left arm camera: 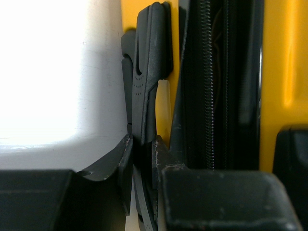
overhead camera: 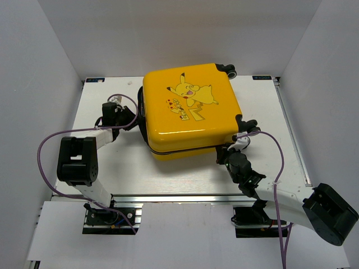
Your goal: Pack the luggage
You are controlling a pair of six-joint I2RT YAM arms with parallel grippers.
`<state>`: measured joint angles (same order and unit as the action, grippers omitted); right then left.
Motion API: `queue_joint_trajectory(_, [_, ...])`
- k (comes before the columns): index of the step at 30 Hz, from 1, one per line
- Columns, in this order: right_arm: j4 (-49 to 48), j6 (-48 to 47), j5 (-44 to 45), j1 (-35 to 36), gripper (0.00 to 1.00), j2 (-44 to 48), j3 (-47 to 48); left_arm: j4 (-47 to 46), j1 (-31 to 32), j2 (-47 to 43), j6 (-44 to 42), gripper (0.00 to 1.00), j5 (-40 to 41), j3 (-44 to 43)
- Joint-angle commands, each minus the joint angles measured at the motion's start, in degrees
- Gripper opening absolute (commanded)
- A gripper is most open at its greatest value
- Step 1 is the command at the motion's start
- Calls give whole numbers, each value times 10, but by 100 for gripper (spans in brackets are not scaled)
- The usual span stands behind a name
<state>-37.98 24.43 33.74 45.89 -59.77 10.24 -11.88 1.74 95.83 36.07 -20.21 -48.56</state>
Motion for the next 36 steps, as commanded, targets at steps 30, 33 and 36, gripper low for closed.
queue_joint_trajectory(30, [99, -45, 156, -321, 0, -74, 124, 115, -92, 129, -50, 0, 29, -139])
queue_joint_trajectory(33, [55, -43, 129, -357, 0, -110, 126, 133, -92, 137, -54, 0, 38, -150])
queue_joint_trajectory(36, [38, -63, 76, -382, 0, -141, 153, 130, -92, 137, -56, 0, 36, -150])
